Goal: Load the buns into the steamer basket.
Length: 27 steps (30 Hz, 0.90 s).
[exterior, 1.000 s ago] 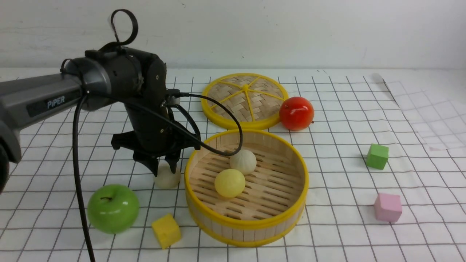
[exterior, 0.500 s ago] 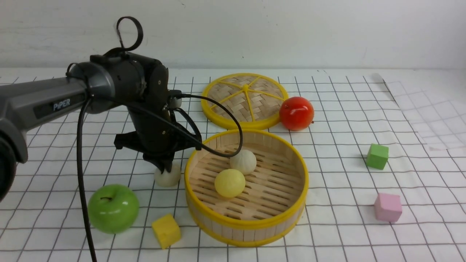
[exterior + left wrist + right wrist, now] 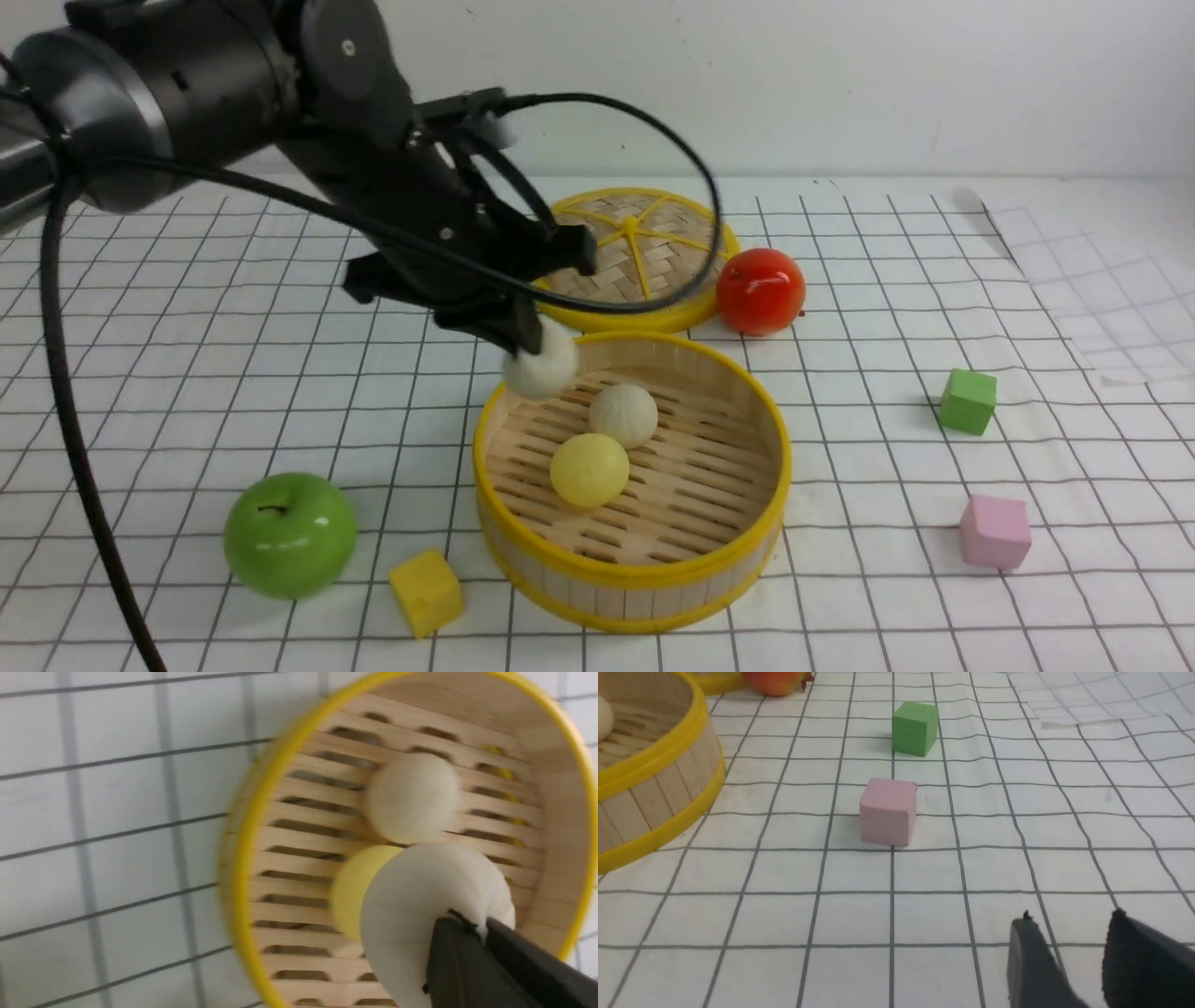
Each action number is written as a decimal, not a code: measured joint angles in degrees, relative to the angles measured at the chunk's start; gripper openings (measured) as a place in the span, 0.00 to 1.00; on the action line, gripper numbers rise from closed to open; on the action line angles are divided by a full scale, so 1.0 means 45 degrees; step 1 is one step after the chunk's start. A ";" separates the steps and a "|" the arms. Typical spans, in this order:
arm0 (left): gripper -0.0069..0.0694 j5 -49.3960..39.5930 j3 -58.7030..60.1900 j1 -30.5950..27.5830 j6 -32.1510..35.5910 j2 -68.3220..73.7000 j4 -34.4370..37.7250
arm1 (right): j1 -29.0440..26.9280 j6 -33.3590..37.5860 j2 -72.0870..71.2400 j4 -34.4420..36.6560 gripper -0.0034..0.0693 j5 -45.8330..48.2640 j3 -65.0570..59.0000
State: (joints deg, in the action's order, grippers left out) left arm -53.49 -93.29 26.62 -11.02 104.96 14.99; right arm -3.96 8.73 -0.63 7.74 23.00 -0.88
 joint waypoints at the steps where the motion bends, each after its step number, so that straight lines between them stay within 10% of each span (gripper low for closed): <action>1: 0.07 0.0076 0.0000 0.0068 0.0021 0.0030 0.0064 | 0.0000 0.0000 0.0000 0.0000 0.38 0.0000 0.0000; 12: 0.13 0.1849 0.0000 0.2094 -0.0116 0.2652 0.0286 | 0.0000 0.0000 0.0000 0.0000 0.38 -0.0012 0.0000; 27: 0.63 -0.0401 -0.0172 0.2094 0.0068 -0.0454 -0.0774 | 0.0000 0.0000 0.0000 0.0000 0.38 -0.0012 0.0000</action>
State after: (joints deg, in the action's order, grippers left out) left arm -55.30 -94.06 36.04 -10.72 102.91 11.51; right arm -3.96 8.73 -0.63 7.74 22.94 -0.88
